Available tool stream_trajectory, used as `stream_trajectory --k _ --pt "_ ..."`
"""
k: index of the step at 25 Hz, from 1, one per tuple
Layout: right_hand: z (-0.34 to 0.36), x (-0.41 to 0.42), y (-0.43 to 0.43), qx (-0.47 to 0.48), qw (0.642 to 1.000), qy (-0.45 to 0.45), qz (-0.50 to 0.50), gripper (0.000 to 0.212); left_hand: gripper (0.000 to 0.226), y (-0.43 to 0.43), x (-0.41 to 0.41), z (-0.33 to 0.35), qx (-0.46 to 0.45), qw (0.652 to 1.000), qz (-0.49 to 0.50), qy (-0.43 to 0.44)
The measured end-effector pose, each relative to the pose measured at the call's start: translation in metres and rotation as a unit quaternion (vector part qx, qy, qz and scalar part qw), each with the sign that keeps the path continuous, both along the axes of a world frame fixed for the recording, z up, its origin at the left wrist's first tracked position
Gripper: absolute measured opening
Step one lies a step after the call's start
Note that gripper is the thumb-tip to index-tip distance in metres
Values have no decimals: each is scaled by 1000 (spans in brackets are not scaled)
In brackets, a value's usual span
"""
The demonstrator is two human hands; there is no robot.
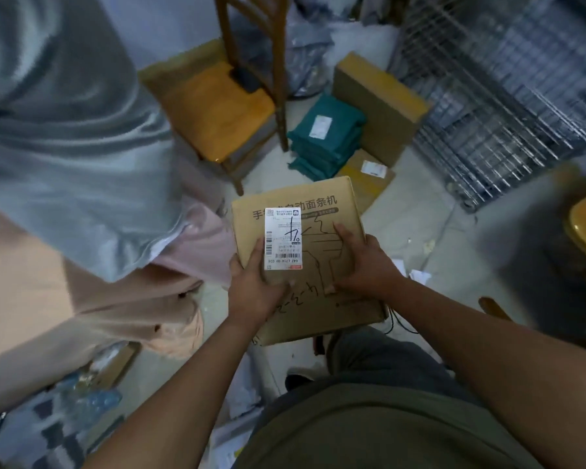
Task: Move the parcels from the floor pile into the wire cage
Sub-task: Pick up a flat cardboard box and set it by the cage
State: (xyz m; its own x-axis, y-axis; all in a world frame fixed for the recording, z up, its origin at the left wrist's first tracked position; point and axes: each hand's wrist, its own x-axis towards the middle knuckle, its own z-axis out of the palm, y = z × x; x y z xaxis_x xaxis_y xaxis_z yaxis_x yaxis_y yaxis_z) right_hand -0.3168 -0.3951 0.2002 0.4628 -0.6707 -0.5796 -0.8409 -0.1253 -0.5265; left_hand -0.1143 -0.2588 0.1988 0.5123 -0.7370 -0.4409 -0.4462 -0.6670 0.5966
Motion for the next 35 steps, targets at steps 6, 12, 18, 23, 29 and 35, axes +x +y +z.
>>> stream_trajectory --k 6,12,18,23,29,35 --pt "-5 -32 -86 1 996 -6 -93 134 111 -126 -11 0 14 997 -76 -5" --pt "-10 -44 -152 8 981 -22 -194 136 111 -238 -10 0 31 985 -168 -21" --pt "-26 -30 -202 -2 960 -12 -281 136 112 -337 8 -14 24 964 -263 -4" --pt "-41 -18 -254 -4 942 8 -334 132 114 -418 21 -34 41 940 -338 8" --pt "-79 -21 -330 28 918 2 -396 134 118 -519 20 -75 69 918 -390 -14" --pt "-160 -32 -405 27 902 -24 -430 139 124 -614 -6 -152 105 899 -424 -22"
